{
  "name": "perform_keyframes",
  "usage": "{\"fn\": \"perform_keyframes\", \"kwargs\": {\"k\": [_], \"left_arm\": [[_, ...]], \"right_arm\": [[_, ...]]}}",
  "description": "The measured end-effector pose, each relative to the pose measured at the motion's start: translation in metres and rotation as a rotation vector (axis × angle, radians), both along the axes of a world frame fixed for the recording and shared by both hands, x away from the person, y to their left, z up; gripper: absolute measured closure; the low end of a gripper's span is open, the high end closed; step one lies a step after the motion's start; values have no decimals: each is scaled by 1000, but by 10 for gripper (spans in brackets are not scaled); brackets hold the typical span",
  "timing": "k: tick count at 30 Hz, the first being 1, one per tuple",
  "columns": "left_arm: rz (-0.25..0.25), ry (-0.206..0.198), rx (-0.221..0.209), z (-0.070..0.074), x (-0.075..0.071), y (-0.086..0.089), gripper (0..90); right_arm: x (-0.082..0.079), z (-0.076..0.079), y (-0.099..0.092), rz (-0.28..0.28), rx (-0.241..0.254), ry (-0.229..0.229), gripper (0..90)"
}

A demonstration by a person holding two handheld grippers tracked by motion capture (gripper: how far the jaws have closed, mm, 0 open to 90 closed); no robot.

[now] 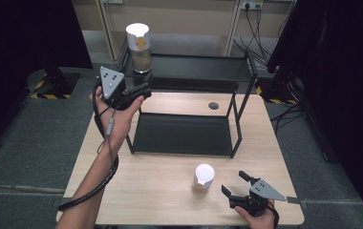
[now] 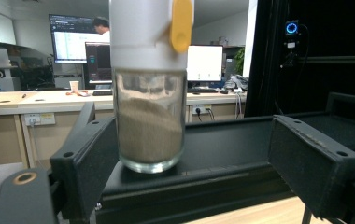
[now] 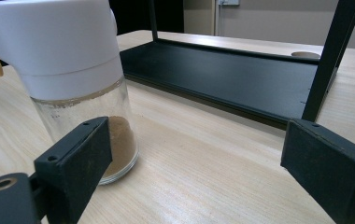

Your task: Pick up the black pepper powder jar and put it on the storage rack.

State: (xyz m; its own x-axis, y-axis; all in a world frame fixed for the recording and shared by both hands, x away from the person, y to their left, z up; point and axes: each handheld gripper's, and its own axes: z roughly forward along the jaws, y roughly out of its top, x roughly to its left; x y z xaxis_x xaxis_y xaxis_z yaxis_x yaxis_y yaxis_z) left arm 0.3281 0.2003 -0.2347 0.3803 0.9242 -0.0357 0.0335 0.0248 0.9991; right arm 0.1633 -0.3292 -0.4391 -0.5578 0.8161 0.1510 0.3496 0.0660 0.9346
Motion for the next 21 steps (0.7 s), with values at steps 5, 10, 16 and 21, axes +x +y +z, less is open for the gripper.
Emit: {"fn": "perform_keyframes", "kwargs": {"k": [5,10,16,21], "left_arm": [[-8,3,12,-8,-6,1,160],[-20,-2,13,-17,-13,1,160],[-29,-3,8,-26,-22,1,160],[-28,-13,21,-32,-29,-1,160]], "right_arm": [[0,0,0,0,-1,-1,90],[0,0,0,1,-1,0,90],[0,0,0,1,-4,0,90],[0,0,0,2,-4,-1,90]]}}
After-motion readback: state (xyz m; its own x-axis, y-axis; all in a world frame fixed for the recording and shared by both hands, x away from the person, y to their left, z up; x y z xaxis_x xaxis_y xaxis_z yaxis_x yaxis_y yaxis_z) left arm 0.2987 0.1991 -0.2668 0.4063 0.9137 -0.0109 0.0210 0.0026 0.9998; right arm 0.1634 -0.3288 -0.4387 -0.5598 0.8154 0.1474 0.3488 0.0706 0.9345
